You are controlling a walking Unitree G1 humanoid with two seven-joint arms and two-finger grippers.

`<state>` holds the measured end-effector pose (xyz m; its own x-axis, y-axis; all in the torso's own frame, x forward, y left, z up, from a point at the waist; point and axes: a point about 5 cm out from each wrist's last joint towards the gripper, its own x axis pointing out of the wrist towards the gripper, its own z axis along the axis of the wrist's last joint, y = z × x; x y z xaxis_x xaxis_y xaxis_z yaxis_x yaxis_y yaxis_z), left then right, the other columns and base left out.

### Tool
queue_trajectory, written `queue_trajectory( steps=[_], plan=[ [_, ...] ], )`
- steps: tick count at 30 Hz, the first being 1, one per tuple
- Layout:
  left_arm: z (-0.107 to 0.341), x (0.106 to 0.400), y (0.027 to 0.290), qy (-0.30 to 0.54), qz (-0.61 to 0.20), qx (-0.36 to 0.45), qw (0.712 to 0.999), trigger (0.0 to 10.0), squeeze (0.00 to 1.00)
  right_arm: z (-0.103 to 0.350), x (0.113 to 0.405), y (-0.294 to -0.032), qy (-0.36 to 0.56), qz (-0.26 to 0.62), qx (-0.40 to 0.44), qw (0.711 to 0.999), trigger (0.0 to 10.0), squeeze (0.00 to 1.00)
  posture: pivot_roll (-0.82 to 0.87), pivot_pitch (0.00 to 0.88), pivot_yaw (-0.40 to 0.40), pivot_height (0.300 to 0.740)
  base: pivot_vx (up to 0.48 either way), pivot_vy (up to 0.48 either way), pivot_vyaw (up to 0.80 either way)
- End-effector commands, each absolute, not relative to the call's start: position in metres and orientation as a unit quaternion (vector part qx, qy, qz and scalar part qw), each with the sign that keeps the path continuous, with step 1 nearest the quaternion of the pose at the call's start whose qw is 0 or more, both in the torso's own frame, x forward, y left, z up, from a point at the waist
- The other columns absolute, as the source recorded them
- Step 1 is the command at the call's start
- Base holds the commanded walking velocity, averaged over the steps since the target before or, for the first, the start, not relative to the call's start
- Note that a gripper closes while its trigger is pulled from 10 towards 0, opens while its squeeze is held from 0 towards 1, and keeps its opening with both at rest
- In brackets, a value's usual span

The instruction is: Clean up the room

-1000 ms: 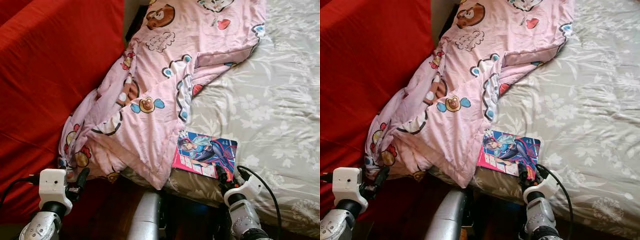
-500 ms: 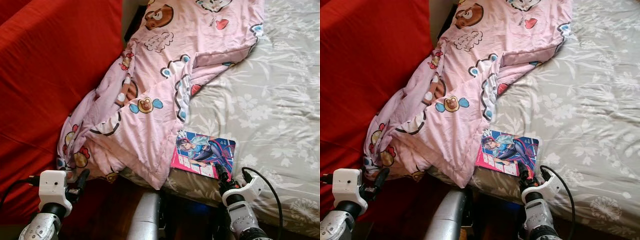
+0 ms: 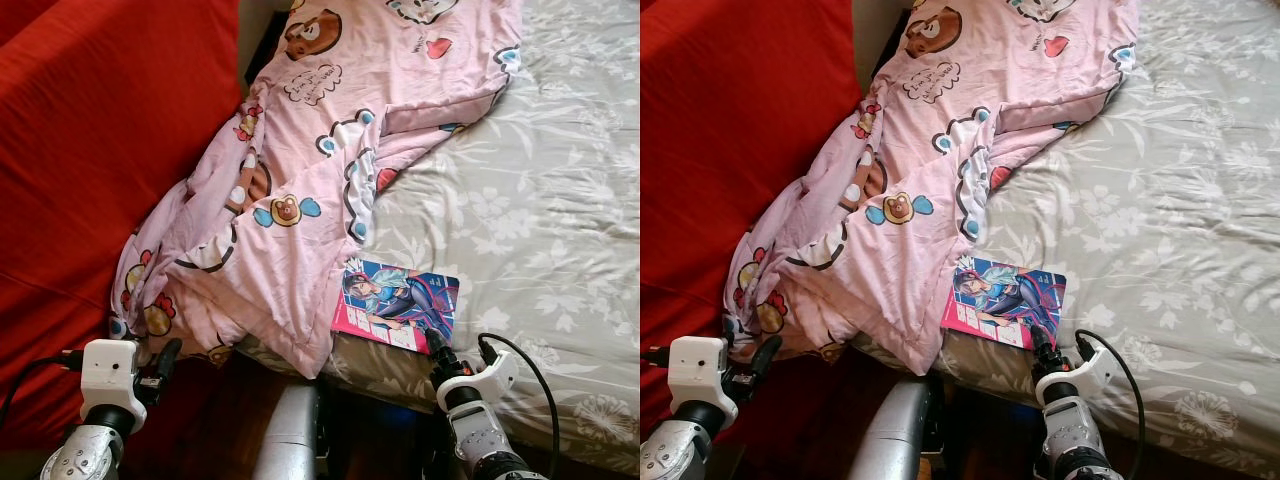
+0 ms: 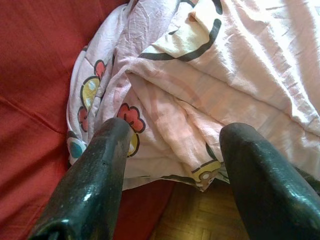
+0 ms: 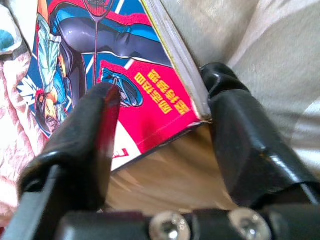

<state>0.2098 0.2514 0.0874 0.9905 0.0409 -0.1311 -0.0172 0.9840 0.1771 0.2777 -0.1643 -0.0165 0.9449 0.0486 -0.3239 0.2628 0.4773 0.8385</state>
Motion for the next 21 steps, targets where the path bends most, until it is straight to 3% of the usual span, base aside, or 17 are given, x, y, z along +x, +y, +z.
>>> queue_trajectory(
  steps=[1,21],
  plan=[
    [0.080,0.203,0.260,0.093,0.019,0.107,0.990,10.0,0.00,-0.025,0.269,-0.138,0.189,-0.042,0.534,0.823,0.0,0.00,0.31,0.319,0.247,0.642,0.000,0.000,0.00],
    [0.067,0.212,0.253,0.095,0.023,0.117,0.988,10.0,0.00,-0.011,0.283,-0.142,0.147,-0.013,0.547,0.824,0.0,0.00,0.27,0.260,0.194,0.642,0.000,0.000,0.00]
  ],
)
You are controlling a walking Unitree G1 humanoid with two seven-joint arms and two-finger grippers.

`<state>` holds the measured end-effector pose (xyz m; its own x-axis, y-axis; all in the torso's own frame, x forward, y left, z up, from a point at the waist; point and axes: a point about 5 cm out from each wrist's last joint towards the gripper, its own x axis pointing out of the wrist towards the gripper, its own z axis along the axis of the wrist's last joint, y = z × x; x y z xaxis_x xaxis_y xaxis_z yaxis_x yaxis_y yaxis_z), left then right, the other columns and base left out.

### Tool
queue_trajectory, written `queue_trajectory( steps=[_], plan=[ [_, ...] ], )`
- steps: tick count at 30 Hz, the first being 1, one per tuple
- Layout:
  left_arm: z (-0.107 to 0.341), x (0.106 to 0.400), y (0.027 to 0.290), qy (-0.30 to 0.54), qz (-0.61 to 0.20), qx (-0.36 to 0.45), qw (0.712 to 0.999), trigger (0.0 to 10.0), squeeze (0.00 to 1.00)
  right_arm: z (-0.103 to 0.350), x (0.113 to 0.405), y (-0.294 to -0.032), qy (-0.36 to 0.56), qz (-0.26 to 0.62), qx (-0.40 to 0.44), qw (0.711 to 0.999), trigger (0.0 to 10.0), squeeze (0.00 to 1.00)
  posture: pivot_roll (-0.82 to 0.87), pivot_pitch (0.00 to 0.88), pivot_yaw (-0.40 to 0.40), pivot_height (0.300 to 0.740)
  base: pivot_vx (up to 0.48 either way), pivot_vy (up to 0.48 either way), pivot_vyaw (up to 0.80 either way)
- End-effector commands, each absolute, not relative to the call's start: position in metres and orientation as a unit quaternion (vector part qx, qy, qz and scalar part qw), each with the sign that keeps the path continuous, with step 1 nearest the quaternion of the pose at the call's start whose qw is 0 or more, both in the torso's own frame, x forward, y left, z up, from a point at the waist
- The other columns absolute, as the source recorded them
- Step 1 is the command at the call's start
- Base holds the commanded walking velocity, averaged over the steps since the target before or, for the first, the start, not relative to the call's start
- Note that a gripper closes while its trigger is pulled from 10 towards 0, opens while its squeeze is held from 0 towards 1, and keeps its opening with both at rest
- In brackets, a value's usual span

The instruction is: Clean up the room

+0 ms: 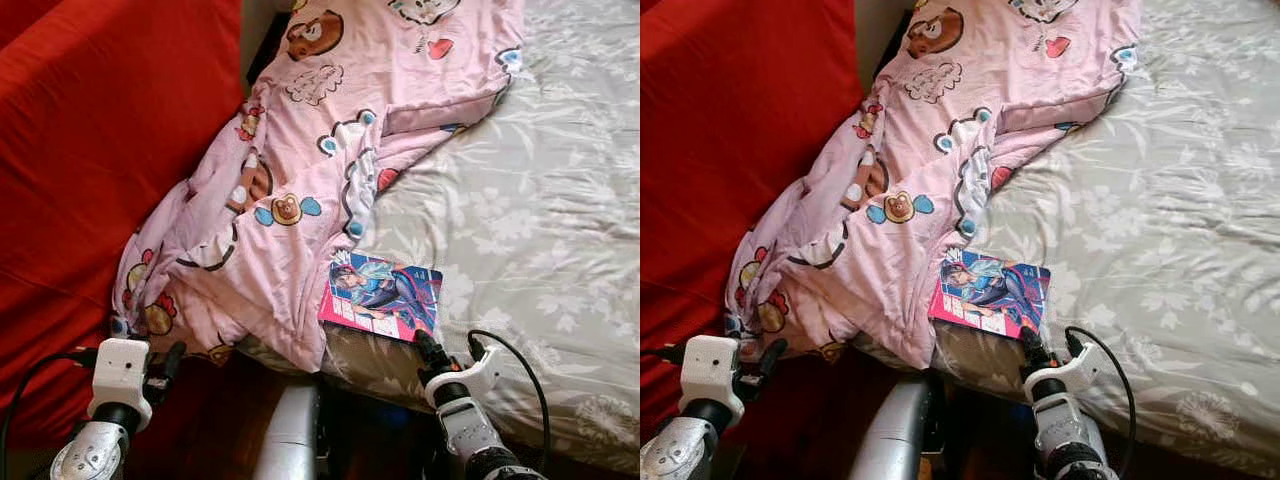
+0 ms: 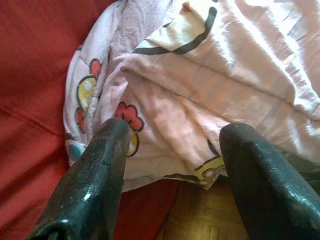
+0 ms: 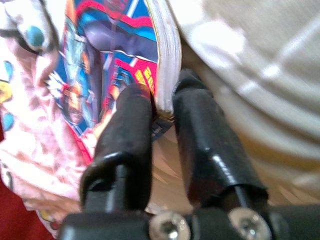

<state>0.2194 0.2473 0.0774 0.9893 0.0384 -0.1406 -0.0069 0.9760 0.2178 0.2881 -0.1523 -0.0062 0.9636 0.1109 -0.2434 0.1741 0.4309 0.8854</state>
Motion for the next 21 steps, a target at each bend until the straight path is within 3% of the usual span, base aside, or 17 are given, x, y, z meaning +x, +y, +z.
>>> queue_trajectory(
  steps=[1,14,21],
  plan=[
    [0.067,0.213,0.252,0.095,0.024,0.116,0.988,10.0,0.00,-0.010,0.284,-0.143,0.144,-0.012,0.548,0.824,0.0,0.00,0.27,0.258,0.192,0.642,0.000,0.000,0.00],
    [0.051,0.224,0.250,0.100,0.038,0.108,0.988,10.0,0.00,-0.003,0.290,-0.158,0.120,-0.012,0.525,0.842,0.0,0.00,0.20,0.185,0.142,0.642,0.000,0.000,0.00],
    [0.033,0.236,0.245,0.111,0.066,0.073,0.989,10.0,0.00,0.025,0.309,-0.189,0.046,-0.039,0.437,0.897,0.0,0.00,0.10,0.098,0.075,0.642,0.000,0.000,0.00]
  ],
)
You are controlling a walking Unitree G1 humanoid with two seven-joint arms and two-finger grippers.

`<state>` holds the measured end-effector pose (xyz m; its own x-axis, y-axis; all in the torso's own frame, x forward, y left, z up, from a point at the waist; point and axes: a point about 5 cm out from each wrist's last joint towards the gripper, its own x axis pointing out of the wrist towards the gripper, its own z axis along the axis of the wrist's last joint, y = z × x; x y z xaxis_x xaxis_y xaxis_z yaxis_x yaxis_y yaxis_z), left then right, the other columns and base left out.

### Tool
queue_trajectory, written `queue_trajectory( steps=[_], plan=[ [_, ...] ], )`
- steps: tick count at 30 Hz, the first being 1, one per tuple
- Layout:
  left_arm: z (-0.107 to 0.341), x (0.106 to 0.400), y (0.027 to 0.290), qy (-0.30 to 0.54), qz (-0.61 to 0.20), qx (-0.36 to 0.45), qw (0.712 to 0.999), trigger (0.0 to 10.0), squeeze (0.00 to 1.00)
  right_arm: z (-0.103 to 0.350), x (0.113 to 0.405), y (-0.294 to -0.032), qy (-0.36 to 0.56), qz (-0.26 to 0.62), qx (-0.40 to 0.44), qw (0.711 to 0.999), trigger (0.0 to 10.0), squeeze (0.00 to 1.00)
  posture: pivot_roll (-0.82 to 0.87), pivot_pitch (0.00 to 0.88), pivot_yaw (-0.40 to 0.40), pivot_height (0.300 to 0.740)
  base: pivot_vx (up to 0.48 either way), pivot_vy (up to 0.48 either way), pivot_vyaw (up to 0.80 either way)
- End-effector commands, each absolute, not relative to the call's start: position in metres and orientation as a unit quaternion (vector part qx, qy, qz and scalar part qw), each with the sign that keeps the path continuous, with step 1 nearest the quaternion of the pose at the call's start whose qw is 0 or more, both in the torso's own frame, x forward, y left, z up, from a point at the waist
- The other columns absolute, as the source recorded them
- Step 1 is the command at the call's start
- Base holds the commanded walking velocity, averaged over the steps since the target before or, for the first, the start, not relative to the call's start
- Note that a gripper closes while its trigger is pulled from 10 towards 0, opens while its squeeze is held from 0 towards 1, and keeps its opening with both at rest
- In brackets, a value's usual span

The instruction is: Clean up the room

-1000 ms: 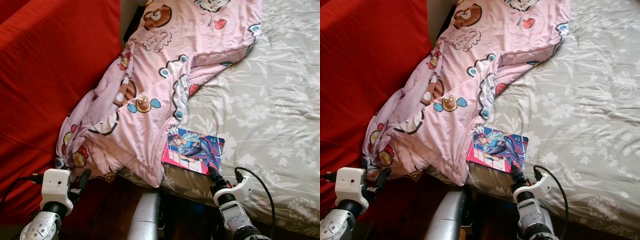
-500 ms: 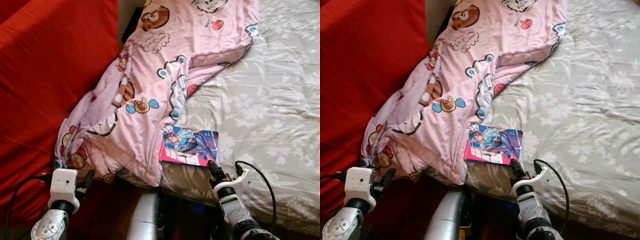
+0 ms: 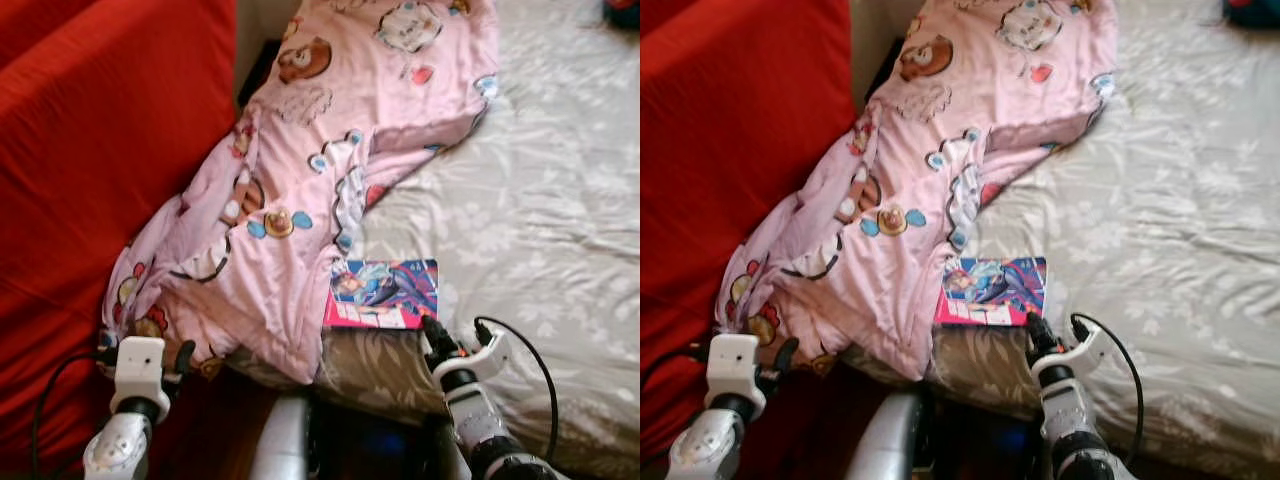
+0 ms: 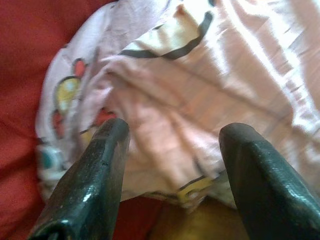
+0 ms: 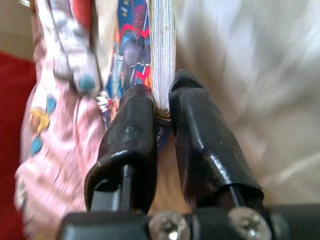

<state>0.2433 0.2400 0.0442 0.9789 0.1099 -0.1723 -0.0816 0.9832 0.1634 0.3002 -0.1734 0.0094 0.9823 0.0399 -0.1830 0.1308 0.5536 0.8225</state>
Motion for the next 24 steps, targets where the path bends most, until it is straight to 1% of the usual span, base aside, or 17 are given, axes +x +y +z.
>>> queue_trajectory(
  steps=[1,2,3,4,5,6,7,8,9,13,16,17,20,24],
  plan=[
    [0.029,0.238,0.244,0.114,0.072,0.064,0.989,10.0,0.00,0.031,0.312,-0.194,0.032,-0.039,0.420,0.906,0.0,0.00,0.08,0.085,0.063,0.642,0.000,0.000,0.00],
    [0.027,0.239,0.242,0.116,0.075,0.059,0.989,10.0,0.00,0.034,0.314,-0.196,0.025,-0.037,0.410,0.911,0.0,0.00,0.07,0.079,0.057,0.642,0.000,0.000,0.00],
    [0.023,0.241,0.241,0.121,0.079,0.052,0.988,10.0,0.00,0.041,0.316,-0.199,0.014,-0.028,0.378,0.925,0.0,0.00,0.06,0.061,0.043,0.642,0.000,0.000,0.00],
    [0.014,0.243,0.235,0.133,0.085,0.037,0.987,10.0,0.00,0.055,0.320,-0.199,-0.005,0.001,0.289,0.957,0.0,0.00,0.03,0.041,0.025,0.642,0.000,0.000,0.00],
    [0.012,0.244,0.234,0.135,0.085,0.036,0.987,10.0,0.00,0.055,0.320,-0.199,-0.006,0.004,0.282,0.959,0.0,0.00,0.02,0.035,0.020,0.642,0.000,0.000,0.00],
    [0.010,0.244,0.232,0.138,0.087,0.033,0.986,10.0,0.00,0.057,0.320,-0.200,-0.007,0.007,0.271,0.963,8.0,0.00,0.01,0.023,0.012,0.642,0.000,0.000,0.00],
    [0.010,0.244,0.232,0.138,0.087,0.033,0.986,10.0,0.00,0.057,0.320,-0.200,-0.007,0.007,0.271,0.963,8.0,0.00,0.01,0.023,0.012,0.642,0.000,0.000,0.00],
    [0.004,0.243,0.229,0.149,0.091,0.024,0.984,10.0,0.00,0.065,0.320,-0.199,-0.021,0.021,0.231,0.972,10.0,0.00,0.00,0.010,-0.006,0.642,0.000,0.000,0.00],
    [-0.001,0.242,0.227,0.160,0.094,0.016,0.982,10.0,0.00,0.072,0.319,-0.198,-0.035,0.030,0.192,0.980,10.0,0.00,-0.01,0.003,-0.014,0.642,0.000,0.000,0.00],
    [-0.008,0.240,0.223,0.172,0.095,0.009,0.980,10.0,0.00,0.073,0.316,-0.203,-0.037,0.021,0.162,0.986,10.0,0.00,-0.02,0.000,-0.028,0.642,0.000,0.000,0.00],
    [-0.023,0.234,0.217,0.199,0.097,-0.006,0.975,10.0,0.00,0.067,0.306,-0.206,-0.023,0.014,0.109,0.994,10.0,0.00,-0.02,0.000,-0.035,0.642,0.000,0.000,0.00],
    [-0.026,0.231,0.216,0.208,0.099,-0.010,0.973,10.0,0.00,0.064,0.303,-0.207,-0.020,0.012,0.106,0.994,10.0,0.00,-0.02,0.000,-0.038,0.642,0.000,0.000,0.00],
    [-0.036,0.225,0.213,0.232,0.095,-0.015,0.968,10.0,0.00,0.059,0.296,-0.208,-0.006,0.004,0.102,0.995,10.0,0.00,-0.03,0.000,-0.036,0.662,0.000,0.000,0.00],
    [-0.048,0.216,0.209,0.273,0.082,-0.019,0.958,10.0,0.00,0.049,0.293,-0.201,0.023,0.009,0.101,0.995,10.0,0.00,-0.04,0.000,-0.020,0.692,0.000,0.000,0.00]
  ],
)
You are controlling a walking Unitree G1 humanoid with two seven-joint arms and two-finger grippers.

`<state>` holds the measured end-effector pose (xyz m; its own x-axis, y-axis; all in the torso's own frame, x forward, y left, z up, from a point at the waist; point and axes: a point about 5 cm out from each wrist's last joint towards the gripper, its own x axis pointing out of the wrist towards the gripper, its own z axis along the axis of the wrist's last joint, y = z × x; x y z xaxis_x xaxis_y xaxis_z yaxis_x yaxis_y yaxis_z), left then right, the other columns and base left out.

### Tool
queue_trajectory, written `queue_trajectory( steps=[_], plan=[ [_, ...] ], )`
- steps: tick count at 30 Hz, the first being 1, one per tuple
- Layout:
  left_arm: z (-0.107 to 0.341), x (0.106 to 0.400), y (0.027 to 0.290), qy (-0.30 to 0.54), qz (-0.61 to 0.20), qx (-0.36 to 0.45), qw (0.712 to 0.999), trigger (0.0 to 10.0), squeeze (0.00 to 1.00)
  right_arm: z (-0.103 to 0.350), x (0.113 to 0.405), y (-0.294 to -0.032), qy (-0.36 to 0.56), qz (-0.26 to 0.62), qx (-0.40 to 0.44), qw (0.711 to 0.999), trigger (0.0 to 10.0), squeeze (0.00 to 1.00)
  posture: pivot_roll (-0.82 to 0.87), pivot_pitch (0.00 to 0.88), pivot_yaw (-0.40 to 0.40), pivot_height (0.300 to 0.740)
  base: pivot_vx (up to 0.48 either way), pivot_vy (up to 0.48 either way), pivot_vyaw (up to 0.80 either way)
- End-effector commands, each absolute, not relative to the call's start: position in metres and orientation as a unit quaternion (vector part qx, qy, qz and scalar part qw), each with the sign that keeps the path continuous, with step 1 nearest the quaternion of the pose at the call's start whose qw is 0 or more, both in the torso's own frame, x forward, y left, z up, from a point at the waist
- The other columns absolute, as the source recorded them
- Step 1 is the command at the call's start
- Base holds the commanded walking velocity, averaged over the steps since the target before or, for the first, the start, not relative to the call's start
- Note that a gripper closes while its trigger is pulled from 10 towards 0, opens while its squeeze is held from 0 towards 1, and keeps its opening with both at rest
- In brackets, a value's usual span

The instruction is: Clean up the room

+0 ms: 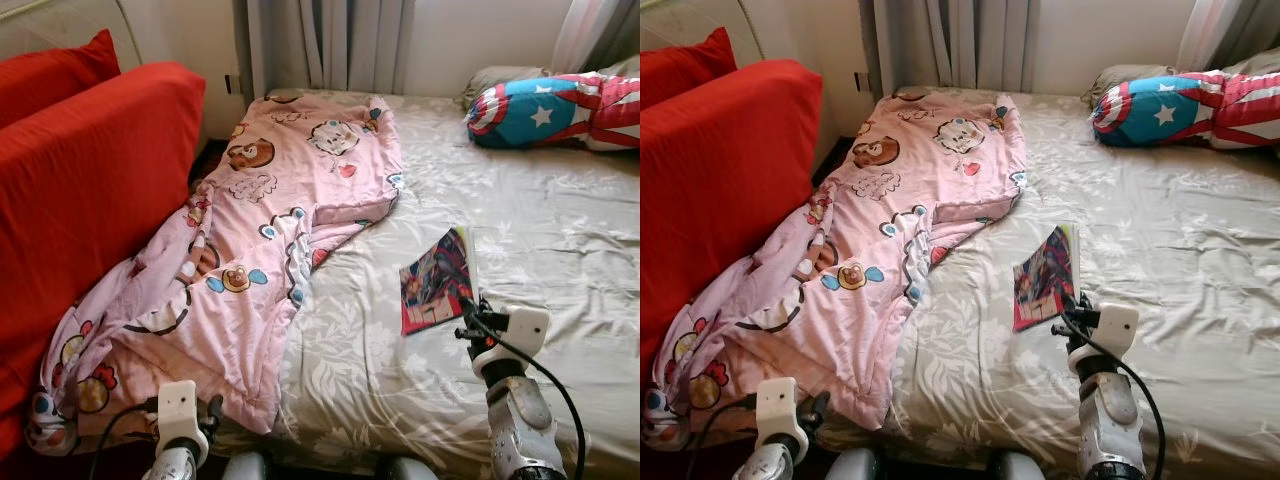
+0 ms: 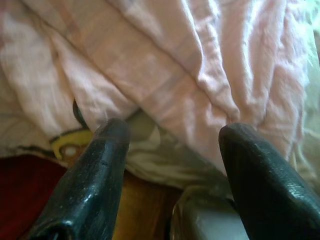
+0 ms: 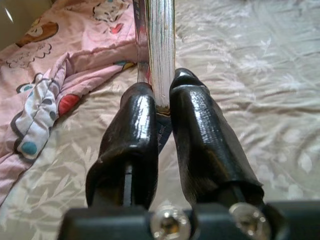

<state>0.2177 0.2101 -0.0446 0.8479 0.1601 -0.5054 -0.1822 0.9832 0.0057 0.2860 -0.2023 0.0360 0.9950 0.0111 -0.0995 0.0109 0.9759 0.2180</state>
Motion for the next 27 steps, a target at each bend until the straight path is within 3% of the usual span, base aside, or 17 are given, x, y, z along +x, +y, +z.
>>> queue_trajectory(
  steps=[1,7,19,27],
  plan=[
    [-0.049,0.215,0.209,0.277,0.081,-0.019,0.957,10.0,0.00,0.048,0.293,-0.200,0.027,0.011,0.095,0.995,10.0,0.00,-0.04,0.000,-0.017,0.697,0.000,0.000,0.00],
    [-0.052,0.213,0.213,0.295,0.086,-0.017,0.952,10.0,0.00,0.038,0.287,-0.206,0.053,0.003,0.085,0.995,10.0,0.00,-0.04,0.000,-0.020,0.740,0.000,0.000,0.00],
    [-0.068,0.193,0.214,0.346,0.105,-0.024,0.932,10.0,0.00,-0.004,0.259,-0.218,0.146,-0.044,0.081,0.985,10.0,0.00,-0.03,0.000,-0.027,0.740,0.000,0.000,0.00],
    [-0.073,0.186,0.212,0.364,0.101,-0.018,0.926,10.0,0.00,0.003,0.263,-0.215,0.120,-0.030,0.058,0.991,10.0,0.00,-0.04,0.000,-0.027,0.740,0.000,0.000,0.00]
  ],
)
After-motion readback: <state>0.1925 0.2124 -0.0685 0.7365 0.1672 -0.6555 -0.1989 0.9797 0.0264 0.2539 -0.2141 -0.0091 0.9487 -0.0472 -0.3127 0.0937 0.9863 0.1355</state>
